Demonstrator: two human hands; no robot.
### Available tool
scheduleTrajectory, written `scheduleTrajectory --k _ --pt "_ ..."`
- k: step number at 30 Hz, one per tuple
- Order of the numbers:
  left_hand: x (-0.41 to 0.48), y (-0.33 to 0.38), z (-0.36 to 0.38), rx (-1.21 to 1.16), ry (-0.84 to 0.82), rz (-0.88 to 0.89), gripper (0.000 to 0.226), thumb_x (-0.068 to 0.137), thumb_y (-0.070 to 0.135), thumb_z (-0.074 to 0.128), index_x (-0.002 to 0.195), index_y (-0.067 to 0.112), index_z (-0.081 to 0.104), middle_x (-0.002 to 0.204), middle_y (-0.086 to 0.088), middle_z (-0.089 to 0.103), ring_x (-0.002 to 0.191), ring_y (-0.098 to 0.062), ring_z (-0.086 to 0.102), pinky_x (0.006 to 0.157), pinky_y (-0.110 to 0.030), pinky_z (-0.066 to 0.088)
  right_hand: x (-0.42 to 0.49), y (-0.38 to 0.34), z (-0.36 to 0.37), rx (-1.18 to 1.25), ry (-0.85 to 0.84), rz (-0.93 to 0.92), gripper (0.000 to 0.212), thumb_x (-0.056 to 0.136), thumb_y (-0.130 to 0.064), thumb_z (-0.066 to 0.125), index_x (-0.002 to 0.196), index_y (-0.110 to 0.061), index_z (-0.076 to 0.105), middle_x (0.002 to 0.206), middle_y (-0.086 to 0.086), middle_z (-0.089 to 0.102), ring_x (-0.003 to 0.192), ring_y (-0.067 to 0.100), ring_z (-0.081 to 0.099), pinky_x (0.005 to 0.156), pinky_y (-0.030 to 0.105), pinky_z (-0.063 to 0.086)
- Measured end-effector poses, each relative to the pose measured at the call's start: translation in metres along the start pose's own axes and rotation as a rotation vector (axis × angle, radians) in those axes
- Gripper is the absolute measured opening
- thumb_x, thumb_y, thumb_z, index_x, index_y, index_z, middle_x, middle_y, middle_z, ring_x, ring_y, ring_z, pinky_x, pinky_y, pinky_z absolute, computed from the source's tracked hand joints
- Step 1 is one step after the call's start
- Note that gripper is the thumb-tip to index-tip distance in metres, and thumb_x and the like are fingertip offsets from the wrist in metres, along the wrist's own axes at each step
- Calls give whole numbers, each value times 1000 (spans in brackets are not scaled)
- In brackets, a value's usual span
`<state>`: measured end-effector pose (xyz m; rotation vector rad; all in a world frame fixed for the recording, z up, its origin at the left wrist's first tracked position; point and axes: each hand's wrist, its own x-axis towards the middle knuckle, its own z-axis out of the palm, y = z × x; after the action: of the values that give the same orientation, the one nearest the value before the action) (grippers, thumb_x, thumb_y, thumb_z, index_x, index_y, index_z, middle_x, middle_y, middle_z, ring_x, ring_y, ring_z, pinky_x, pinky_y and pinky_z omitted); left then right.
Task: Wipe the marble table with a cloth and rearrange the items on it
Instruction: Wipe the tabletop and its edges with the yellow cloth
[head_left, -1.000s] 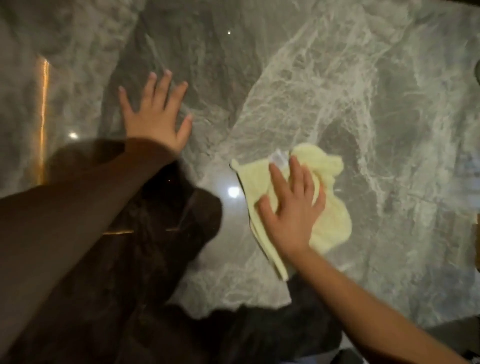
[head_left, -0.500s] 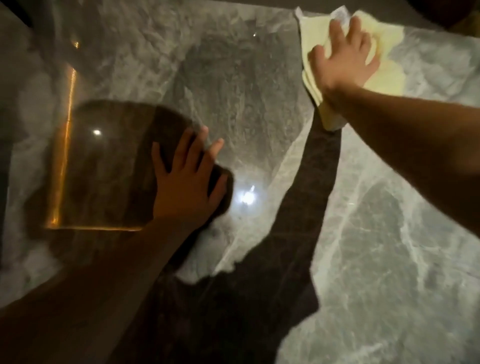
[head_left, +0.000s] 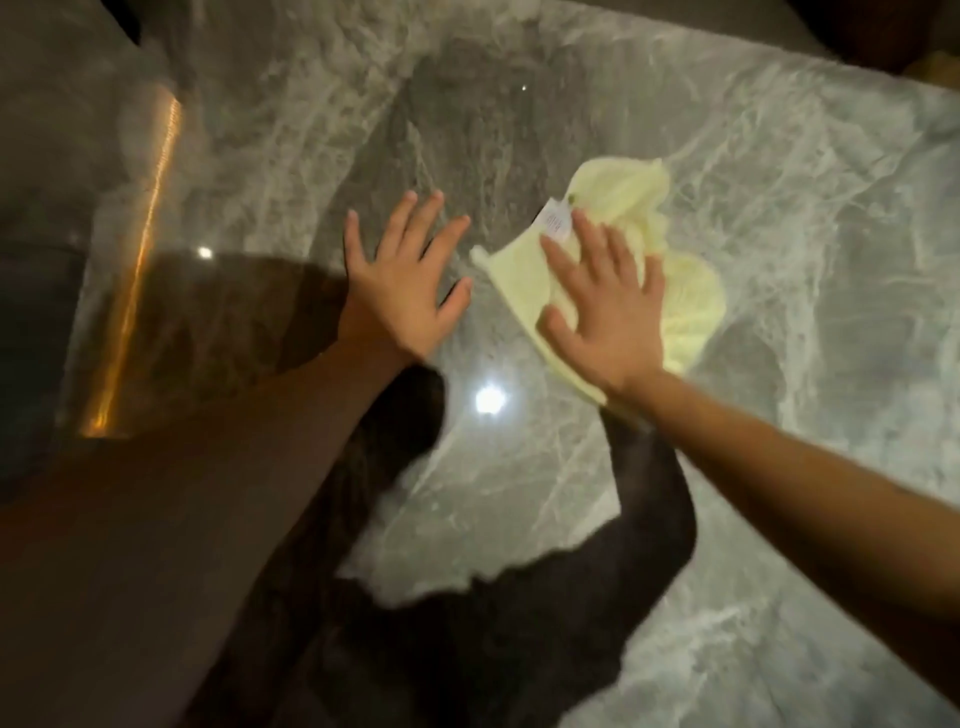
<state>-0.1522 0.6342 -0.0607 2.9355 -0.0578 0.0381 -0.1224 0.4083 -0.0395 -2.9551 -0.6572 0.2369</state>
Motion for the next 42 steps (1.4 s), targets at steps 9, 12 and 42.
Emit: scheduleTrajectory --k 9,12,42 --pt "0 -1 1 -27 -16 14 57 93 50 28 146 29 24 158 -2 17 147 -21 8 112 -63 0 -221 -119 53 -42 -25 -345 66 81 -55 51 144 -40 36 158 0 24 145 26 21 110 54 15" --pt "0 2 -1 30 -34 1 57 94 49 25 147 28 22 159 -2 15 147 -21 8 112 -62 2 -262 -145 73 -74 10 -434 51 83 -56 60 131 -45 46 144 -11 48 136 16 42 103 47 36" --pt "-4 -81 -25 12 -124 -118 66 93 54 24 150 22 16 158 -13 16 147 -28 10 113 -57 7 261 -2 -28 -29 150 73 61 88 -52 29 146 -31 29 157 6 25 146 26 17 114 56 8"
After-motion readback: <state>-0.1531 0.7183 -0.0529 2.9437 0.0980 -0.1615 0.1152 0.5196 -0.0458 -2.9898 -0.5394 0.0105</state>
